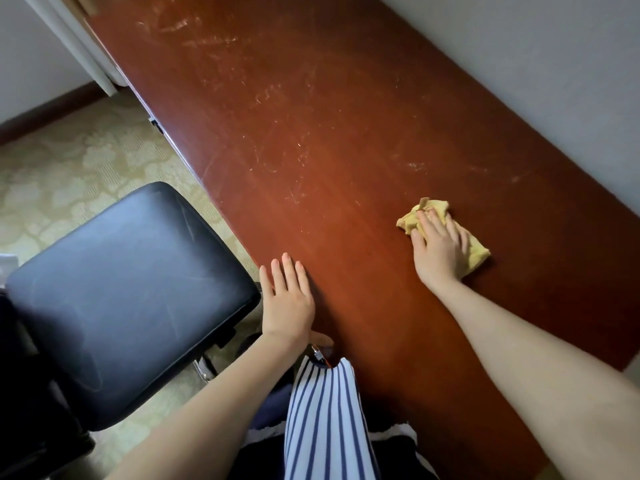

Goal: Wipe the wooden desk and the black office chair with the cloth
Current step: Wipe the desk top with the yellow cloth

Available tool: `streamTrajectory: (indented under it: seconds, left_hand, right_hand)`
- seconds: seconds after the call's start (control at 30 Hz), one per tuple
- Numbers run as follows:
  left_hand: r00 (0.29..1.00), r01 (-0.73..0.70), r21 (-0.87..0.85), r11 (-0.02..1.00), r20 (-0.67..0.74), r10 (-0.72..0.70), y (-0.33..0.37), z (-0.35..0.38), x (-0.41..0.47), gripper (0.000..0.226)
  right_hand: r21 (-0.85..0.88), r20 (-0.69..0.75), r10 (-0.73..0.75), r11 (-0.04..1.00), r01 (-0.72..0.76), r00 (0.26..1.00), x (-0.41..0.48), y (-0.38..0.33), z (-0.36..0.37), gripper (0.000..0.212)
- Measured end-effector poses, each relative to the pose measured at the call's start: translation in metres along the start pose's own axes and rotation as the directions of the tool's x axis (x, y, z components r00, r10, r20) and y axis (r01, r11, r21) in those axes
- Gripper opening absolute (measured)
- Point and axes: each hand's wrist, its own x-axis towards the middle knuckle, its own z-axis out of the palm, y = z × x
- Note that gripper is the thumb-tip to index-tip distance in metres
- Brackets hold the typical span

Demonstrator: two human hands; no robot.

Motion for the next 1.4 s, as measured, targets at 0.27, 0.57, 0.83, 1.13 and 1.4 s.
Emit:
streamTrajectory:
  seconds: [0.27,0.57,0.83,1.13,1.4]
  left_hand:
    - [0.999,0.033,-0.028,0.999,-0.013,-0.034,-0.004,-0.002,-0.004,0.143]
    - [0.986,0.096,-0.201,0.975,-0.115,-0.121,0.006,-0.006,-0.007,0.126]
    - [0.968,-0.082,-0.19,0.978,-0.251,0.033,0.075,-0.029,0.013,0.094]
    - [0.891,-0.366,-0.088,0.927,-0.321,0.321,0.139,-0.063,0.073,0.099]
    - [0.762,-0.465,-0.091,0.881,-0.547,0.346,0.143,-0.063,0.118,0.062]
  right_hand:
    - [0.04,0.083,-0.364,0.932,0.361,0.928,-0.046,-0.022,0.015,0.04]
    - [0.098,-0.042,-0.628,0.772,0.628,0.777,-0.128,0.017,0.025,0.036]
    - [0.116,-0.061,-0.613,0.779,0.616,0.787,-0.174,0.102,0.016,0.036]
    - [0.164,-0.222,-0.032,0.984,0.07,0.975,-0.129,0.179,-0.01,0.038]
    - [0.279,-0.291,0.344,0.923,-0.264,0.893,-0.047,0.198,-0.027,0.032]
